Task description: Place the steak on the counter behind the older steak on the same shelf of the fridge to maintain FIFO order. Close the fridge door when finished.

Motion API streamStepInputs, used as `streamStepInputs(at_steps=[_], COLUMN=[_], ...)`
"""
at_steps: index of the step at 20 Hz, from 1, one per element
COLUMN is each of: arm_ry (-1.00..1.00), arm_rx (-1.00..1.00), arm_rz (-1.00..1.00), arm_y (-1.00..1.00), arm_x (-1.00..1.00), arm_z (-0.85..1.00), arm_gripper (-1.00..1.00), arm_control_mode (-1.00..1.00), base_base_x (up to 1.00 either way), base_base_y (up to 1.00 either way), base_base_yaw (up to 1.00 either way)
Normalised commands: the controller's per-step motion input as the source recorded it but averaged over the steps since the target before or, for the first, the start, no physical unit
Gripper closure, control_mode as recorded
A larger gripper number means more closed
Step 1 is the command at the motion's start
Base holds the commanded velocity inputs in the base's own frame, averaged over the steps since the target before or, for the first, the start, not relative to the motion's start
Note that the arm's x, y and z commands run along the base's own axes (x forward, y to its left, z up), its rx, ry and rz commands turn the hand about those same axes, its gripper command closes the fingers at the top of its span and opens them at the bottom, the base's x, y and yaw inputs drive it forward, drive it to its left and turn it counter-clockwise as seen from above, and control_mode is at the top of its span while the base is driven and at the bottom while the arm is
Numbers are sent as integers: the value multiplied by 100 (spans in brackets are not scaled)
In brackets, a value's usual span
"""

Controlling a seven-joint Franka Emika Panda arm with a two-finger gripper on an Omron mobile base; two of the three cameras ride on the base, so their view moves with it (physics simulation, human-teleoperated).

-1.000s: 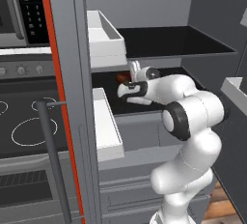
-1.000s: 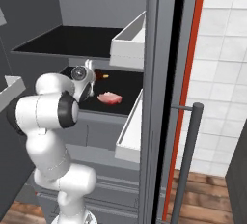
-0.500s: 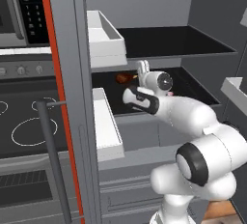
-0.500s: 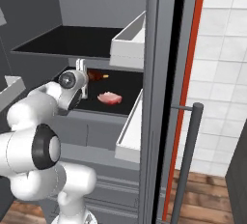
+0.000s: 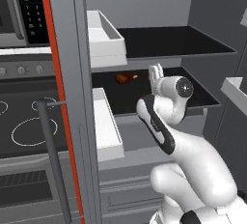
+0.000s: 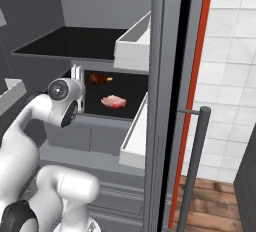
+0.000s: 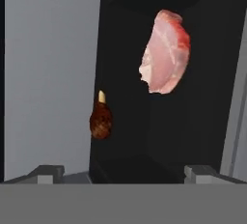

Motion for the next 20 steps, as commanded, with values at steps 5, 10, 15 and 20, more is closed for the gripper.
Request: streamStepInputs(at_steps=[5,10,15,20], arm_ry=[8,1,0,12], arm_rx=[0,0,0,-9], arm_rz=[0,0,-1,-3], arm_y=[-16,-28,-21,9], arm_x=[-100,-99,-78,-13], arm_z=[10,0,0,-2], arm_gripper=[-100,-100,-100,-100], arm_control_mode=[-100,-100,-100,-100], base_base_x=[0,0,0,0], base_base_y=[0,0,0,0], base_base_yaw=[0,0,0,0])
